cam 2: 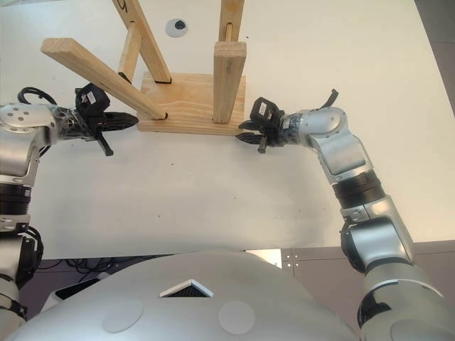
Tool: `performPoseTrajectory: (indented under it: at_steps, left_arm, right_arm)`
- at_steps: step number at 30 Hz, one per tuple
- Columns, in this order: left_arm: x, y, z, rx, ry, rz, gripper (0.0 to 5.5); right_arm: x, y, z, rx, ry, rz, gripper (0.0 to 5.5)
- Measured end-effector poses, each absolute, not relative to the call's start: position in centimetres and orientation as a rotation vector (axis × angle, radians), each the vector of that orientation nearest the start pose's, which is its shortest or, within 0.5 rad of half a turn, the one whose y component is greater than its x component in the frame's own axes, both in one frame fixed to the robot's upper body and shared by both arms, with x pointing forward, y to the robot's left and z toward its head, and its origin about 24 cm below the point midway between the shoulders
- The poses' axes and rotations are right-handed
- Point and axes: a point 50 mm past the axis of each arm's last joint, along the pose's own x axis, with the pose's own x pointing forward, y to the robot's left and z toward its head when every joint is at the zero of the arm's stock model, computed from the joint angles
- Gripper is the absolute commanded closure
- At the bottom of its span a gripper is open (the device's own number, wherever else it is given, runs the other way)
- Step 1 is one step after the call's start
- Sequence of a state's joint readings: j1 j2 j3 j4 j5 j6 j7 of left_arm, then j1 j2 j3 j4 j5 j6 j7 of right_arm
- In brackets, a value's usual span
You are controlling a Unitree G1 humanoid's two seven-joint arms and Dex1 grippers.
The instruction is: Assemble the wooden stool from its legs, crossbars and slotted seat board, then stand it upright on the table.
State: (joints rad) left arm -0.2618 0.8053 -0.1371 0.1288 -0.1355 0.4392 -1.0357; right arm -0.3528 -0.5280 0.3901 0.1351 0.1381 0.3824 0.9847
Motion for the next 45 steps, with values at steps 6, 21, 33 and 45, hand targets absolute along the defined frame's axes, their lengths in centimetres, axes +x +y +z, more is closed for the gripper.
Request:
performPoseTrajectory:
  at_steps: [6,21,33,45]
  left_arm:
    - [26.3,26.1,7.4,0.470,0.680,-0.867,5.47]
    - [26.0,25.6,7.8,0.351,0.579,-0.909,3.32]
    - [28.1,24.4,7.1,0.246,0.511,-0.898,3.30]
    - [28.8,23.4,7.4,0.120,0.459,-0.981,3.97]
  right_arm:
    - [27.1,-14.0,4.4,-0.371,0.523,1.201,4.26]
    - [27.8,-15.0,6.2,-0.037,0.478,1.131,2.63]
    - [28.9,-13.1,7.0,0.026,0.427,1.155,3.06]
    - [30.0,-13.6,6.4,0.106,0.521,1.167,3.91]
